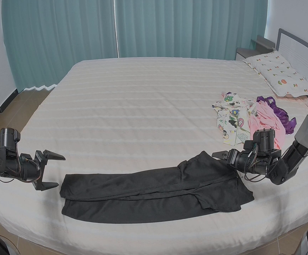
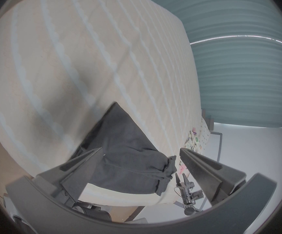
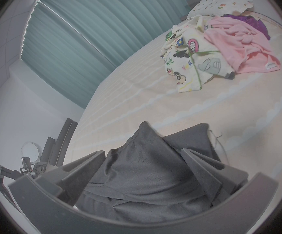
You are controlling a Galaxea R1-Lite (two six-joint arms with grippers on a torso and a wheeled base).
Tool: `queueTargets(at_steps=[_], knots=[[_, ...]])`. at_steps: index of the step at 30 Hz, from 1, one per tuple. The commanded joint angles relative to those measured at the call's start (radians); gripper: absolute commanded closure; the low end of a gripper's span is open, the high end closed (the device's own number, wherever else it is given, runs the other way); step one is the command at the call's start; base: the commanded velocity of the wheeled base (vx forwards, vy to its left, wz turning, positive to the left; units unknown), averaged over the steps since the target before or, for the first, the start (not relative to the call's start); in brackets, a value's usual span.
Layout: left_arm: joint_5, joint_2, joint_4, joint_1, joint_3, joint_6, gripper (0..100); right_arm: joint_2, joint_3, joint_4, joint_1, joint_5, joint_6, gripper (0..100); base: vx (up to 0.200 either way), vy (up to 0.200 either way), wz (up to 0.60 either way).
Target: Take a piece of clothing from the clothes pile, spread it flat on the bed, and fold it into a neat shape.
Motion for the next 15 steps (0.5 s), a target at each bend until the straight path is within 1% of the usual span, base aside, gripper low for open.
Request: queueTargets(at_steps=[1, 5, 15], knots=[[-0.012, 0.011, -0.002, -0.017, 0.0, -0.013, 0, 0.085, -0.056, 0.02, 0.015, -0.001, 0.0, 0, 0.0, 0.0, 0.0], [-0.015, 0.008, -0.002, -0.015, 0.001, -0.02, 0, 0.137, -0.102, 0.023, 0.018, -0.004, -0.001, 0, 0.0, 0.0, 0.0], [-0.017, 0.014, -0.003, -0.017, 0.008, -0.016, 0, 0.147, -0.133, 0.025, 0.018, -0.006, -0.014, 0, 0.0, 0.0, 0.0]])
